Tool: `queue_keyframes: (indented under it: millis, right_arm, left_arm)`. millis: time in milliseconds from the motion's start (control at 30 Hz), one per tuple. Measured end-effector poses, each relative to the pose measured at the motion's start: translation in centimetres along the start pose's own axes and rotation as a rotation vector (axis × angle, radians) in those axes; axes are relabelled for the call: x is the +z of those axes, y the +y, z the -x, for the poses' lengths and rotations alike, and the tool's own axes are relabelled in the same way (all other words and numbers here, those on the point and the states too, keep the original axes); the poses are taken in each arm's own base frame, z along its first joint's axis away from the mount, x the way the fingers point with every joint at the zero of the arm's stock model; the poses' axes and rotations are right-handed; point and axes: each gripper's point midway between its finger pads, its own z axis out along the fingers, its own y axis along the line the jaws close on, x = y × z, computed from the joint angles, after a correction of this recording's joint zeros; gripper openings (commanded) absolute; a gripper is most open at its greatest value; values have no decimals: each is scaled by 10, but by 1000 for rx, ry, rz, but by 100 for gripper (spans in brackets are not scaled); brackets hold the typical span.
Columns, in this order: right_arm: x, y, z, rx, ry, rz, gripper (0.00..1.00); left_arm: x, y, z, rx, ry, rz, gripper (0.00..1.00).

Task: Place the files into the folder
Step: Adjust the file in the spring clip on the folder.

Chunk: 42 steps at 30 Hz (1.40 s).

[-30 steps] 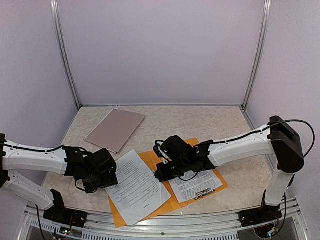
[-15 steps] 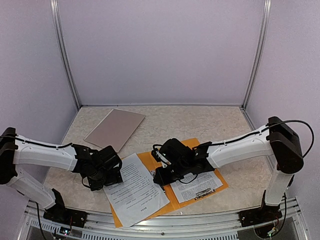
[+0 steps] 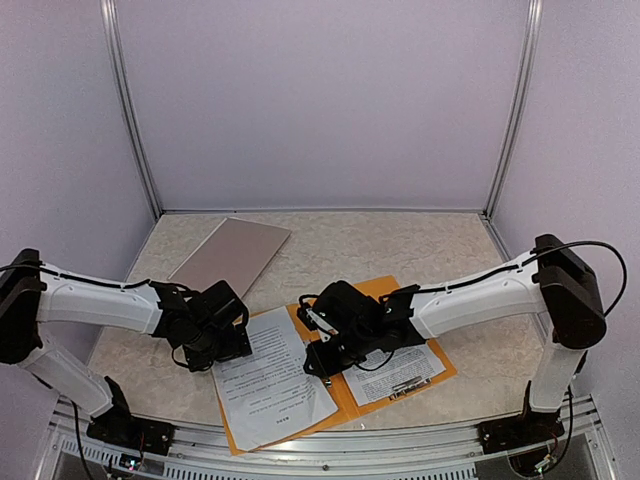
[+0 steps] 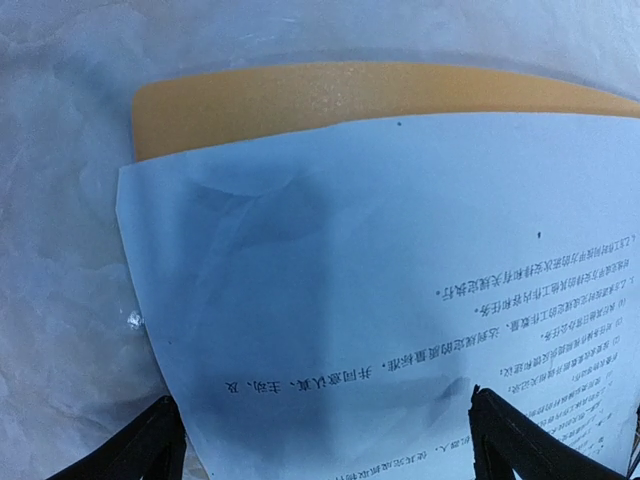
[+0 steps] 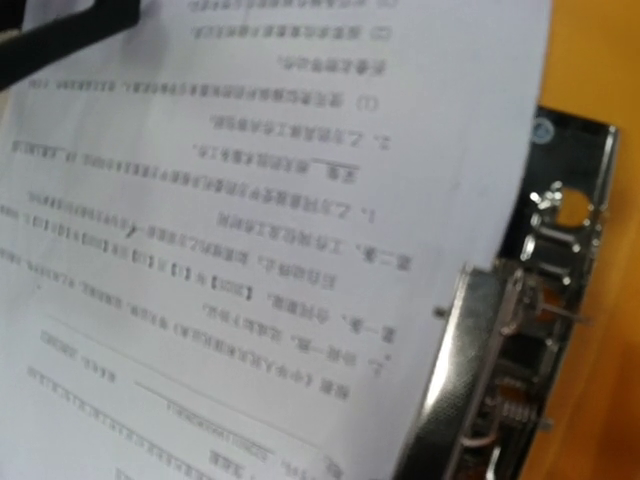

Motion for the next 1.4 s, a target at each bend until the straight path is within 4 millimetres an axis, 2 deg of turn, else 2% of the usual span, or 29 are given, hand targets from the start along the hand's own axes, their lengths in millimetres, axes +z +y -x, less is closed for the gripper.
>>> queue_keyframes:
  millis: [233,733,900,1200,1400]
  right_arm:
    - [1,7,2,-26,8,7,21]
    - [5,10,-9,-57,55,-18,23]
    - [1,13,1,-76,40,-32,26]
    - [-1,14,5,-99,32,-41,23]
    - [2,17,-1,-113,51,-21,21]
  left_arm:
    - [3,-6,8,11,0,-5,95]
    - [4,-7,11,41,6,-4,95]
    - [3,-8,11,48,6,-3,95]
    - [3,-7,13,46,6,-2,95]
    - [3,-7,13,45,5,-4,95]
